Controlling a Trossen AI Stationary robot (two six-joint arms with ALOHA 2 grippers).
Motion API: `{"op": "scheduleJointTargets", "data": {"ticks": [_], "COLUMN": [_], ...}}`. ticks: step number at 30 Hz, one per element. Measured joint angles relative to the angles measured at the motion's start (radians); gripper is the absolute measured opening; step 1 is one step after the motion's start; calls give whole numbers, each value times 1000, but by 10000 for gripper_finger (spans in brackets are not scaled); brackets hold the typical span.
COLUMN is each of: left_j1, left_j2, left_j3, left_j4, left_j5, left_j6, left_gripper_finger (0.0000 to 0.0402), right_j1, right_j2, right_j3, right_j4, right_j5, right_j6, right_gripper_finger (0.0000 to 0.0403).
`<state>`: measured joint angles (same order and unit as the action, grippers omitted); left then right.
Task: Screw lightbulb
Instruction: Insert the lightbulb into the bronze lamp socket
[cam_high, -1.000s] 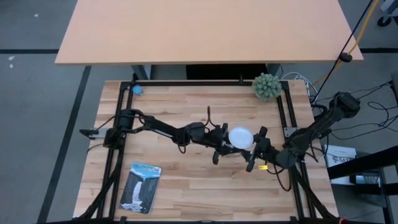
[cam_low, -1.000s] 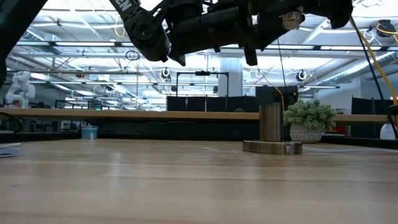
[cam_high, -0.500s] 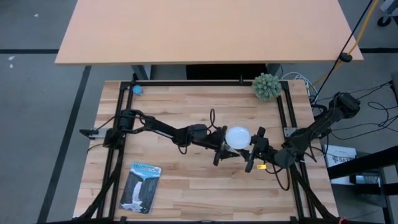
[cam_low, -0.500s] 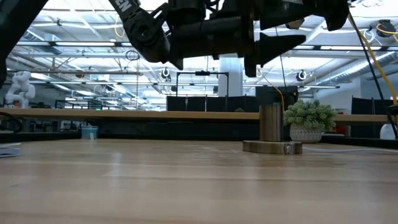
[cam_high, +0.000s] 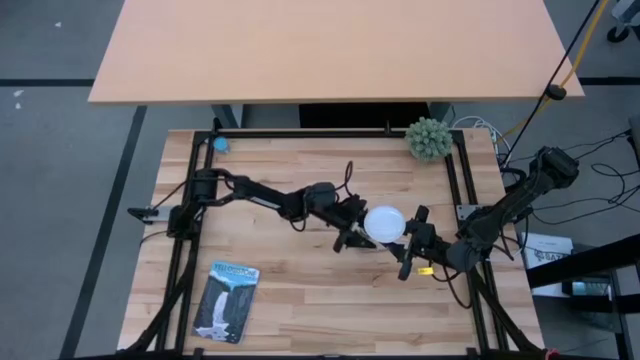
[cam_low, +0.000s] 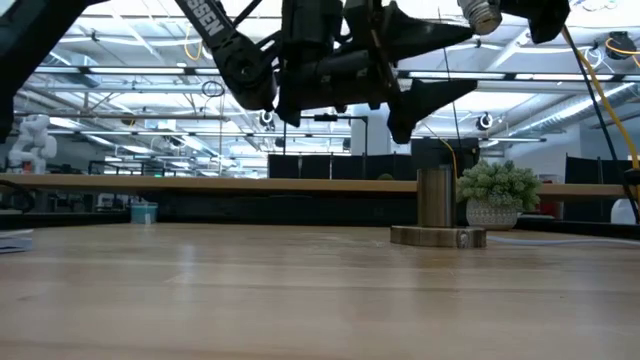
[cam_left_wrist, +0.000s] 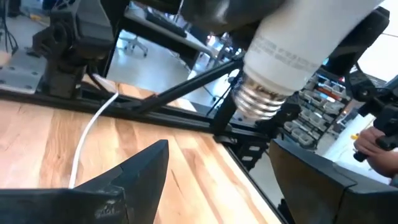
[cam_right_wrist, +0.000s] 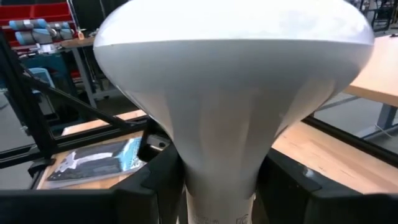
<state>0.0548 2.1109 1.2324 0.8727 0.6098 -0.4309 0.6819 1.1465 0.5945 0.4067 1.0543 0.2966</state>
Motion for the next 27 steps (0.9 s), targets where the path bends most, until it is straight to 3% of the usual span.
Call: {"op": "scheduleJointTargets", "data": {"ticks": [5, 8, 12, 18, 27], "left_j1": [31, 45, 38, -65, -160], "left_j2": [-11, -49, -140, -275, -283], "left_j3": [-28, -95, -217, -368, -371], "left_j4": [-31, -33, -31, 12, 57], "left_j5": [13, -44, -183, -493, -742], "left_j6": [11, 33, 93, 188, 175], "left_gripper_finger": [284, 284, 284, 284, 284], "right_j1": [0, 0, 0, -4, -31], "right_j2": [1, 1, 3, 39, 127], "right_j3": [0, 0, -1, -1, -2], "right_j4": [-95, -145, -150, -163, -134], "right_j5": [-6, -11, -9, 24, 21], "right_j6": [113, 178, 184, 188, 227], "right_gripper_finger": [167, 167, 167, 167, 167]}}
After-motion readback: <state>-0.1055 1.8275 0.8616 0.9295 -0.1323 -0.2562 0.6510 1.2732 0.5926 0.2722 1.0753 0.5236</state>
